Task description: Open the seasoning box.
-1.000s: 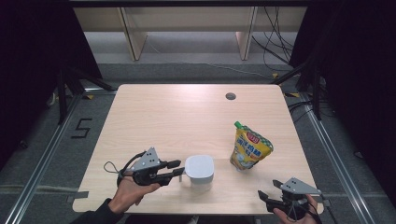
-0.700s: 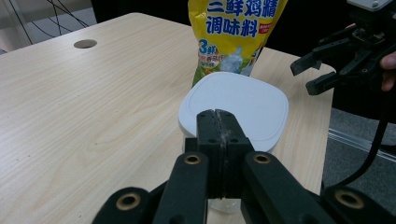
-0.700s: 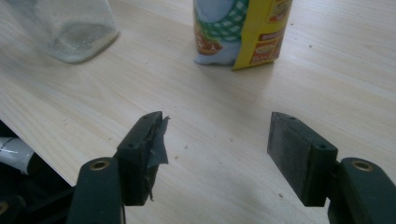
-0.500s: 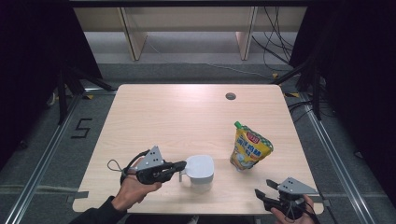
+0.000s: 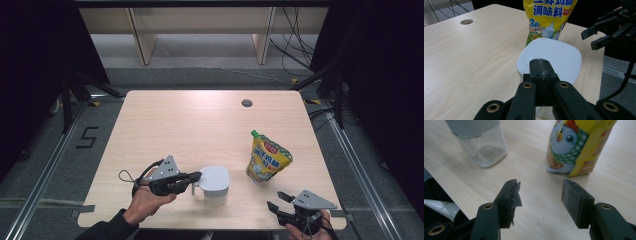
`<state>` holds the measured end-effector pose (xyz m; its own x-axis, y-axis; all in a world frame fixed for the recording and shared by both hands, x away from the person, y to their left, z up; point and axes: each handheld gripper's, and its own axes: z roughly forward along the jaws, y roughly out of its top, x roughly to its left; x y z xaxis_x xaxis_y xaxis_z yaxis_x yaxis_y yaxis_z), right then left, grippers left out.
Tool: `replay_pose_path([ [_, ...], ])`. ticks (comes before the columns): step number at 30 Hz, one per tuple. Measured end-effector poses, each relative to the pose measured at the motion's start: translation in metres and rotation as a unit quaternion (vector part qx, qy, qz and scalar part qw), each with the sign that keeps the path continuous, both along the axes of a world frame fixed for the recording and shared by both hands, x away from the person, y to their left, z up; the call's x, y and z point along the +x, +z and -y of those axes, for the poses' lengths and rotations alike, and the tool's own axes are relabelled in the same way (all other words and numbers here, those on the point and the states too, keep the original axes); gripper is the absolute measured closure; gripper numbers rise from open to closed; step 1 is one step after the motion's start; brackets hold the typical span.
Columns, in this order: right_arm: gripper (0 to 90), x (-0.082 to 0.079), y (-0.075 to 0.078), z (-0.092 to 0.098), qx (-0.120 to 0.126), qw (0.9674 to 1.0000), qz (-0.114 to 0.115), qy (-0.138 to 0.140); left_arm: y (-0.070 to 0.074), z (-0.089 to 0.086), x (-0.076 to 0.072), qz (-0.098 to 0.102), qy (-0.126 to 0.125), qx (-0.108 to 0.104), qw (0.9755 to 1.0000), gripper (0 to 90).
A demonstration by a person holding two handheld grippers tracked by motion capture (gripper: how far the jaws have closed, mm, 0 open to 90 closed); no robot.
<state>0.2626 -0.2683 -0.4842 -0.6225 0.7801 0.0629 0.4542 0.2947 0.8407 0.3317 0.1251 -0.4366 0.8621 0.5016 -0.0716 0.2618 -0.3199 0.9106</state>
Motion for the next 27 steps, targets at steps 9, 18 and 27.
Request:
replay_pose_path([
  [9,72.2,0.002,0.006,-0.017,0.036,0.9985,0.028,0.028,-0.002,-0.003,0.001,-0.001,0.000,-0.008,1.0000,89.0],
  [18,86.0,0.010,0.012,-0.053,0.049,0.9953,0.054,0.063,-0.003,-0.004,0.001,0.001,0.001,-0.008,1.0000,89.0],
  [27,90.0,0.020,0.017,-0.077,0.049,0.9939,0.056,0.082,-0.004,-0.005,0.000,0.002,0.003,-0.013,0.9999,89.1],
])
